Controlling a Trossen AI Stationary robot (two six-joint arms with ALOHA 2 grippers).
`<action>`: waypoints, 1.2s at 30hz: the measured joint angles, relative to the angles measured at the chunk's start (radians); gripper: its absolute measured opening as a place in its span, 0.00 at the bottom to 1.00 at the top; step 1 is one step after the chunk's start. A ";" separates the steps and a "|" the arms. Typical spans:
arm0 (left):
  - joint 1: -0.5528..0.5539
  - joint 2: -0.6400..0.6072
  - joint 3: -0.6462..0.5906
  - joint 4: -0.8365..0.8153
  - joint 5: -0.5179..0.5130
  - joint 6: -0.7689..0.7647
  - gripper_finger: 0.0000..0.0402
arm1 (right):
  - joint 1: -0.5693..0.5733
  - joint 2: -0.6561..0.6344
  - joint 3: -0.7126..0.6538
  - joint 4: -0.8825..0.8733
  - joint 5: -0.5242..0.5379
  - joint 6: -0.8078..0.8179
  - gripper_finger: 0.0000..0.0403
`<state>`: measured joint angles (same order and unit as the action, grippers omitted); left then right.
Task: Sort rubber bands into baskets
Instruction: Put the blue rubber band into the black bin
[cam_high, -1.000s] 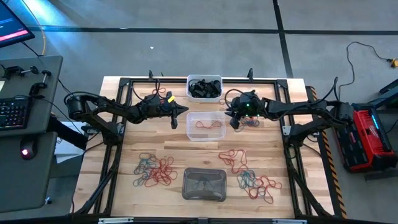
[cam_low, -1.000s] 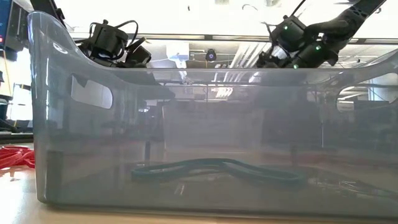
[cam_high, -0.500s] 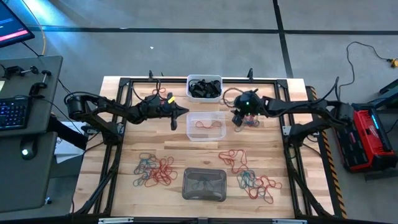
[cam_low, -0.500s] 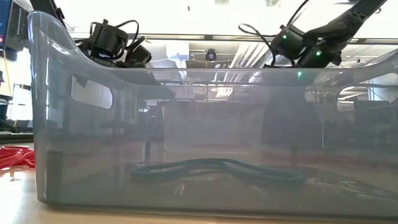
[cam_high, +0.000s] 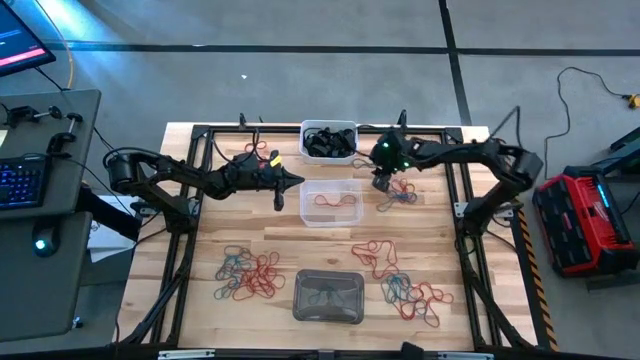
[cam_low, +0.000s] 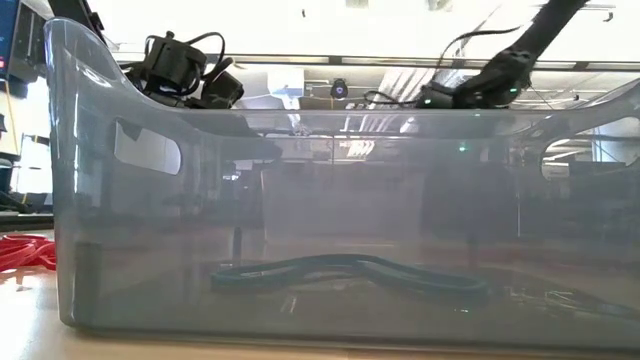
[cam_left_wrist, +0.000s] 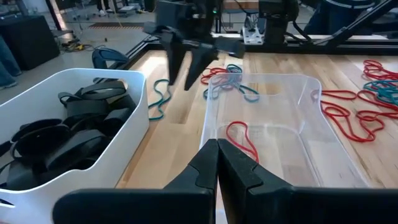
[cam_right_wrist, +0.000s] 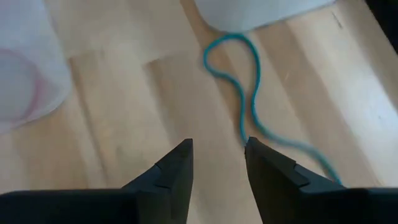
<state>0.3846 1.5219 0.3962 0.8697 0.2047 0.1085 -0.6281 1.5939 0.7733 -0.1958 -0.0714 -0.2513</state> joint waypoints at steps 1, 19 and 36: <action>0.000 0.000 0.000 -0.002 0.000 0.000 0.00 | 0.000 0.019 0.026 -0.013 0.009 -0.015 0.36; 0.000 0.000 0.000 -0.013 -0.003 0.000 0.00 | -0.070 0.194 0.173 -0.118 0.008 -0.202 0.43; 0.000 0.000 0.000 -0.012 -0.005 0.000 0.00 | -0.072 0.156 0.166 -0.211 -0.034 -0.246 0.01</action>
<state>0.3847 1.5215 0.3962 0.8574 0.2001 0.1089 -0.7004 1.7499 0.9394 -0.4072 -0.1051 -0.4969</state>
